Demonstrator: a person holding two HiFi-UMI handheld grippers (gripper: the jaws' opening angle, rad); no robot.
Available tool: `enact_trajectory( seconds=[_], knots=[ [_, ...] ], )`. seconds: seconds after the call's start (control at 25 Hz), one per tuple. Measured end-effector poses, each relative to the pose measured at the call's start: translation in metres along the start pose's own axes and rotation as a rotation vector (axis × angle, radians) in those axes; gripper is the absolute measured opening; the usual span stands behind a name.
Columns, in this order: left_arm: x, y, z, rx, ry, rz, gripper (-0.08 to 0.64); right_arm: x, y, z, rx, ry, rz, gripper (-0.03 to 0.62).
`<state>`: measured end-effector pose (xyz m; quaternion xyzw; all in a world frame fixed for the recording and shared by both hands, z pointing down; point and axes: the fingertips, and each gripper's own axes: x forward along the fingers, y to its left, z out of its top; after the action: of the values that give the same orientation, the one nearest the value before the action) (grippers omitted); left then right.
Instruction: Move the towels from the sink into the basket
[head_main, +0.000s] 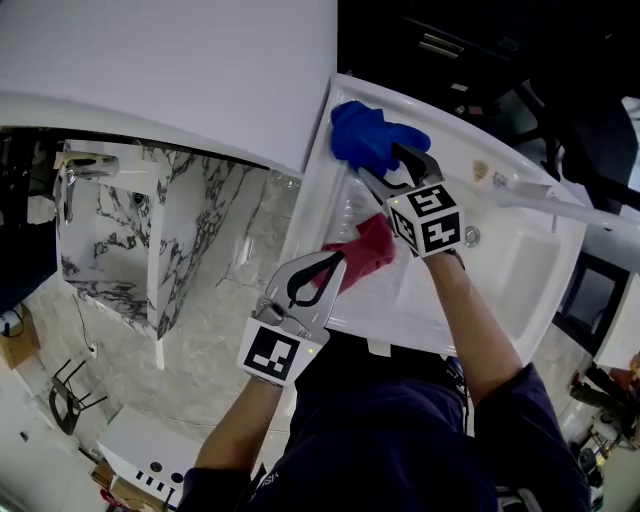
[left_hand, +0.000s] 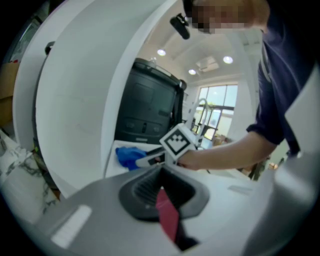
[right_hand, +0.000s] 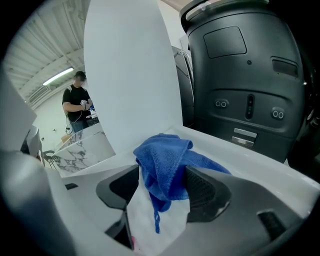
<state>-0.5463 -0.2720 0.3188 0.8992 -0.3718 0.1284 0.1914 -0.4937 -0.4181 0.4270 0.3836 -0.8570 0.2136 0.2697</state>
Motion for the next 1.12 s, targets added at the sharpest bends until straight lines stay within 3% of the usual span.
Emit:
enact_trajectory(
  seconds=[0.4,0.6,0.8,1.12],
  knots=[
    [0.002,0.004,-0.003,-0.004,0.008,-0.003,0.003,0.015,-0.008,-0.004,-0.060,0.025,-0.072,0.251],
    [0.005,0.007,-0.002,-0.001,0.014,-0.004,0.003,0.016,-0.016,-0.003,-0.103,0.025,-0.116,0.162],
    [0.006,0.010,-0.002,0.000,0.021,0.007,0.003,0.012,-0.015,0.000,-0.103,0.015,-0.103,0.106],
    [0.003,-0.005,0.004,0.014,0.017,0.016,0.003,-0.021,-0.011,0.014,-0.084,-0.074,-0.070,0.092]
  ],
)
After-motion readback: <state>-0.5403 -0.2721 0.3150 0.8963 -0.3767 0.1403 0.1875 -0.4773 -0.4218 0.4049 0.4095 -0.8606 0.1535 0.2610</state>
